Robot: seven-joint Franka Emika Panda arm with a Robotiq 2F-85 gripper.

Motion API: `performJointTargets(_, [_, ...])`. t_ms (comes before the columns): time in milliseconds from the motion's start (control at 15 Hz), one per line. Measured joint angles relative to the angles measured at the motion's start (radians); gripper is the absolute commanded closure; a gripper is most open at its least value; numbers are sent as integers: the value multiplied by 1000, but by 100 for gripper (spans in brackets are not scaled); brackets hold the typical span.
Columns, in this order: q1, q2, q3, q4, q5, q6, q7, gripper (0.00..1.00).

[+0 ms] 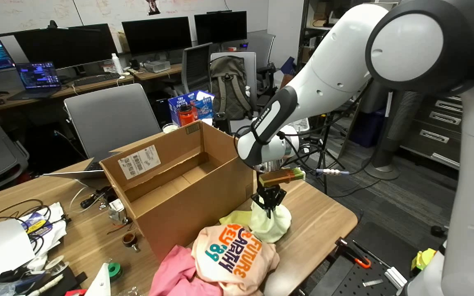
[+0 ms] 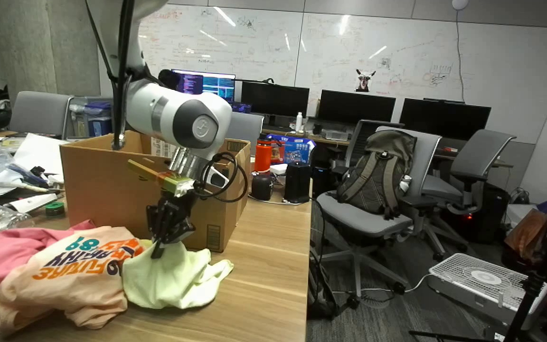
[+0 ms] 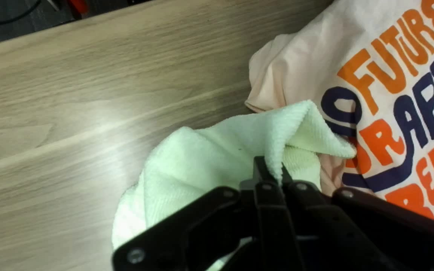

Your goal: Put the three objects into the cardboard box

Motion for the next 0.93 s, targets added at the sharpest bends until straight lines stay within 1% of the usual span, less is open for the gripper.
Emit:
performJointTargets(533, [1,-94,-2,-1,-3,20,4,99])
performJointTargets(933, [10,-206,0,-1,-30,23,39,99])
